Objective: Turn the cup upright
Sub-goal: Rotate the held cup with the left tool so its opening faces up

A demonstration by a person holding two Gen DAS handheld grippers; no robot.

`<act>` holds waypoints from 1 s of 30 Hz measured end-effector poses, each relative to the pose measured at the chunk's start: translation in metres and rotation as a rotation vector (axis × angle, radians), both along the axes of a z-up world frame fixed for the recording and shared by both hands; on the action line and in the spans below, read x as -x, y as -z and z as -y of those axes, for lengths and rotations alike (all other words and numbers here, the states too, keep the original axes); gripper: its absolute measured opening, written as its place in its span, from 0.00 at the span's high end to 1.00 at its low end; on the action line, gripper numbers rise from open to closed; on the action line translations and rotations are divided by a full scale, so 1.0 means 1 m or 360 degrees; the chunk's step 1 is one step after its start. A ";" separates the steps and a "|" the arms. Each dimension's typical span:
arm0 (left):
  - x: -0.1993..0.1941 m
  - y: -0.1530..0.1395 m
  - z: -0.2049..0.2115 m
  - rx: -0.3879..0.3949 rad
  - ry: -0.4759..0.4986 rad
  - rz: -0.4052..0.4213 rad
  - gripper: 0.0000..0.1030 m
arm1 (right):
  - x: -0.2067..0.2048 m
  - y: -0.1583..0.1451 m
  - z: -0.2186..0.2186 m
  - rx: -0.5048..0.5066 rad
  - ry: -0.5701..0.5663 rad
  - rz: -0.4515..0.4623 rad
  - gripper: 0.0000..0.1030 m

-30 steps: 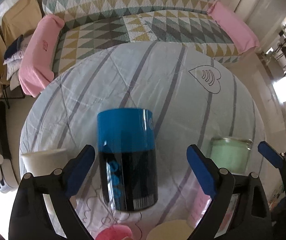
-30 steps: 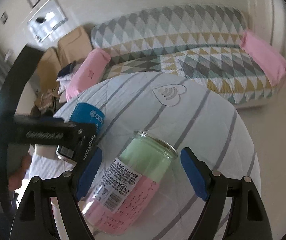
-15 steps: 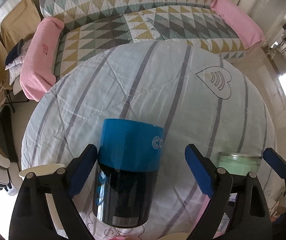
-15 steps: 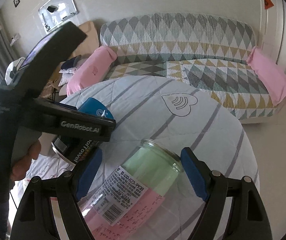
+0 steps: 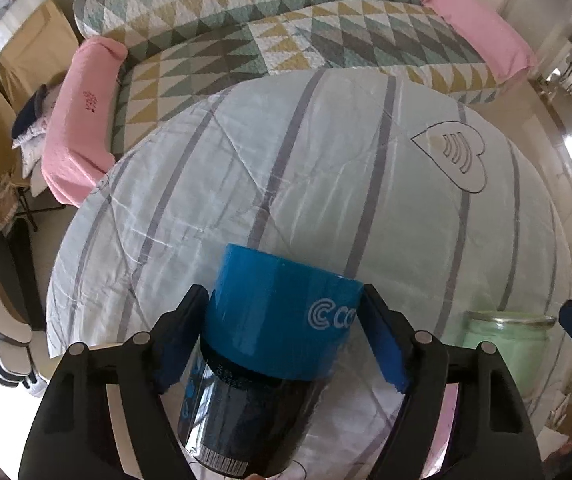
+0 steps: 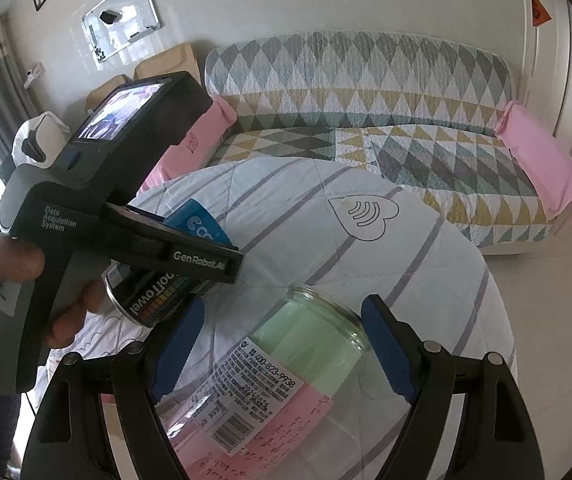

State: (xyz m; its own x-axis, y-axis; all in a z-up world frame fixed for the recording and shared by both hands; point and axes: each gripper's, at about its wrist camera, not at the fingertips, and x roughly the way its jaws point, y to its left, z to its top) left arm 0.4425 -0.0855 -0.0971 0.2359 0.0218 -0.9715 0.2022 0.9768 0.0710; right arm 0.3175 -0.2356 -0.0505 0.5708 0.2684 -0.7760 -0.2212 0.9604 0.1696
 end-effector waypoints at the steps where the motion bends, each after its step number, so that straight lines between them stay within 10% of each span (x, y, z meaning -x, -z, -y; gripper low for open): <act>1: 0.001 -0.001 -0.002 0.0010 -0.0002 0.0009 0.25 | 0.000 0.000 0.000 0.0002 0.0002 0.0001 0.20; 30: 0.097 -0.056 -0.039 0.0348 -0.0005 0.0393 0.27 | 0.022 -0.013 -0.011 0.0016 -0.0044 0.0038 0.20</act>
